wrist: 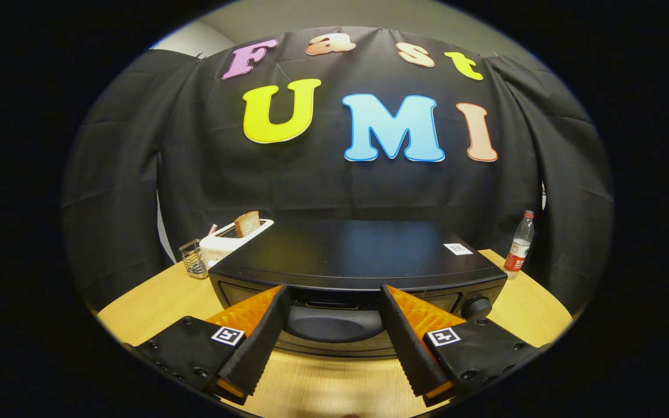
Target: Open the toaster oven, put the food inside, and close the toaster oven door.
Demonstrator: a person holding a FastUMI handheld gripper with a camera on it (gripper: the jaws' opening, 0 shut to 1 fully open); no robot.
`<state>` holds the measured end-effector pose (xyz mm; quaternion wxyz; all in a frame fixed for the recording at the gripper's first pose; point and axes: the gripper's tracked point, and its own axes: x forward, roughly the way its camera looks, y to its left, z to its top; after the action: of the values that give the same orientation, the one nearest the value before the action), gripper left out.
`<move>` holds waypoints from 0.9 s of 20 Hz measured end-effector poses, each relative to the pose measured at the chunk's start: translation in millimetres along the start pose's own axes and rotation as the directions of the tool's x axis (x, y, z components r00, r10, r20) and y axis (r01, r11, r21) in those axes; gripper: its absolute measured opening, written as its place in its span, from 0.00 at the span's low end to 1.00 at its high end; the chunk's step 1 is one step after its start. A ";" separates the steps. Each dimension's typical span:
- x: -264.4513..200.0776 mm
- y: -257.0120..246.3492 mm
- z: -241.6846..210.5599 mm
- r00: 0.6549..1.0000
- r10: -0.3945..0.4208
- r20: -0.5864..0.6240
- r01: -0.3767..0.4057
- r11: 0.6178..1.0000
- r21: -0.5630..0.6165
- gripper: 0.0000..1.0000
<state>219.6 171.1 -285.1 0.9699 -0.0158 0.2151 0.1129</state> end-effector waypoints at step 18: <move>-48.7 7.8 -37.9 0.998 0.029 -0.059 -0.030 1.000 -0.009 0.99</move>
<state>159.2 165.4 -298.9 0.9613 -0.0205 0.2432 0.1277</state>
